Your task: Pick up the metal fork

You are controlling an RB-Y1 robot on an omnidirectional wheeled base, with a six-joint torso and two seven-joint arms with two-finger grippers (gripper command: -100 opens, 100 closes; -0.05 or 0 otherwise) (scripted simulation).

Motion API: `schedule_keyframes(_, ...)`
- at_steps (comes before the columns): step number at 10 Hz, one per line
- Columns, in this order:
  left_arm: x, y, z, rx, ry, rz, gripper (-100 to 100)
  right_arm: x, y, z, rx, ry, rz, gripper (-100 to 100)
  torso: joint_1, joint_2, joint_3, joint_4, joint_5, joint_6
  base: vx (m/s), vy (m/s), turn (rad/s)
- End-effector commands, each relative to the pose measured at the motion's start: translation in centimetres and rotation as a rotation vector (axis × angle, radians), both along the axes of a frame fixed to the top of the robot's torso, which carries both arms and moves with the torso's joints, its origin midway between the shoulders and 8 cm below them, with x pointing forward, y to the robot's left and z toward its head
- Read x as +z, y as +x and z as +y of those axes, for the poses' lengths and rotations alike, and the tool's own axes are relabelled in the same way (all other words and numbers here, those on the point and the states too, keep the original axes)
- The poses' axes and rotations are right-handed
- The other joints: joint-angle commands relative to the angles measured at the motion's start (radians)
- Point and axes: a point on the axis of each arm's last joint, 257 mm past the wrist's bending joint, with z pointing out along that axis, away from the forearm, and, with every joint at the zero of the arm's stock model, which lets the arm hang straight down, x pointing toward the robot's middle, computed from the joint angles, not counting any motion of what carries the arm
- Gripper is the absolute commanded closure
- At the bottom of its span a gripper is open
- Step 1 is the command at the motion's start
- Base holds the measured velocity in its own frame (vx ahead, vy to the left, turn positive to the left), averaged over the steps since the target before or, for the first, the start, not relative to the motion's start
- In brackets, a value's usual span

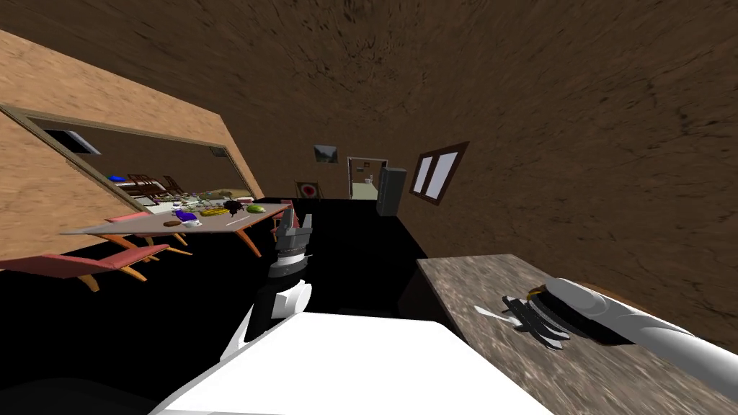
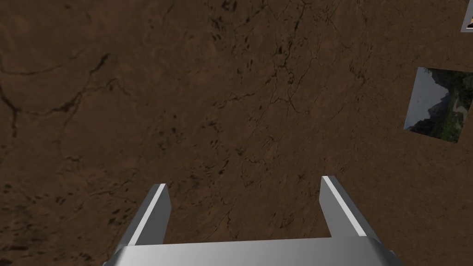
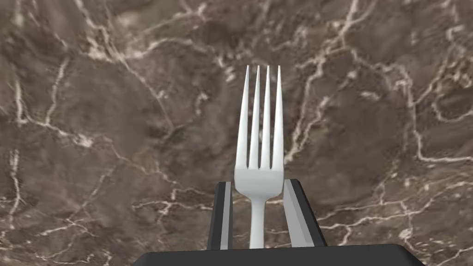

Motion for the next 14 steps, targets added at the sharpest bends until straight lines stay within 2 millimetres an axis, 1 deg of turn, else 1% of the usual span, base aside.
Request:
schedule_keyframes(1, 0.0, 0.0, 0.0, 0.000, 0.000, 0.000, 0, 0.0, 1.1, 0.8, 0.020, 0.004, 0.001, 100, 0.000, 0.000, 0.000, 0.000, 0.000, 0.000, 0.025, -0.014, -0.163)
schedule_keyframes(2, 0.0, 0.0, 0.0, 0.000, 0.000, 0.000, 0, -0.3, 2.3, 2.1, 0.053, 0.013, 0.018, 100, 0.000, 0.000, 0.000, 0.000, 0.000, -0.002, 0.038, -0.020, -0.234)
schedule_keyframes(3, 0.0, 0.0, 0.0, 0.000, 0.000, 0.000, 0, 0.1, 3.3, 2.1, 0.062, 0.007, 0.003, 100, 0.000, -0.001, -0.001, -0.001, -0.001, -0.001, 0.034, -0.013, -0.139)
schedule_keyframes(4, 0.0, 0.0, 0.0, 0.000, 0.000, 0.000, 0, 0.1, 3.3, 2.1, 0.062, 0.007, 0.003, 100, 0.000, -0.001, -0.001, -0.001, -0.001, -0.002, 0.009, -0.003, 0.003)
schedule_keyframes(5, 0.0, 0.0, 0.0, 0.000, 0.000, 0.000, 0, -0.3, 3.9, 3.2, 0.093, 0.012, 0.028, 100, 0.001, 0.000, 0.000, 0.000, 0.000, -0.003, 0.023, -0.016, -0.257)
schedule_keyframes(6, 0.0, 0.0, 0.0, 0.000, 0.000, 0.000, 0, 0.4, 5.5, 3.4, 0.105, 0.006, 0.003, 100, 0.000, 0.000, 0.000, -0.001, 0.000, 0.000, 0.025, -0.010, -0.182)
schedule_keyframes(7, 0.0, 0.0, 0.0, 0.000, 0.000, 0.000, 0, -0.1, 5.8, 4.5, 0.134, 0.009, 0.032, 100, 0.001, 0.000, 0.000, 0.000, 0.000, -0.003, 0.033, -0.022, -0.275)
schedule_keyframes(8, 0.0, 0.0, 0.0, 0.000, 0.000, 0.000, 0, 0.5, 7.0, 4.5, 0.145, 0.000, 0.014, 100, 0.000, 0.000, 0.000, -0.001, 0.000, -0.001, 0.027, -0.011, -0.155)
schedule_keyframes(9, 0.0, 0.0, 0.0, 0.000, 0.000, 0.000, 0, 0.8, 7.6, 4.6, 0.149, 0.000, 0.003, 100, 0.000, 0.000, 0.000, -0.001, 0.000, -0.002, 0.008, -0.004, 0.018)
schedule_keyframes(10, 0.0, 0.0, 0.0, 0.000, 0.000, 0.000, 0, 0.6, 8.3, 5.6, 0.180, -0.005, 0.027, 100, 0.001, 0.000, 0.000, 0.000, 0.000, -0.004, 0.027, -0.017, -0.245)
schedule_keyframes(11, 0.0, 0.0, 0.0, 0.000, 0.000, 0.000, 0, 1.3, 9.6, 5.8, 0.190, -0.011, 0.005, 100, 0.000, 0.000, 0.000, -0.001, 0.000, -0.001, 0.025, -0.006, -0.183)
schedule_keyframes(12, 0.0, 0.0, 0.0, 0.000, 0.000, 0.000, 0, 1.4, 10.8, 6.9, 0.223, -0.019, 0.018, 100, 0.001, 0.000, 0.000, 0.000, 0.000, -0.003, 0.032, -0.017, -0.265)
schedule_keyframes(13, 0.0, 0.0, 0.0, 0.000, 0.000, 0.000, 0, 2.1, 12.0, 7.0, 0.233, -0.028, -0.001, 100, 0.001, 0.000, 0.000, 0.000, 0.000, -0.002, 0.030, -0.010, -0.137)
schedule_keyframes(14, 0.0, 0.0, 0.0, 0.000, 0.000, 0.000, 0, 2.5, 13.3, 8.1, 0.267, -0.041, 0.009, 100, 0.001, 0.000, 0.000, 0.000, 0.000, -0.003, 0.040, -0.014, -0.274)
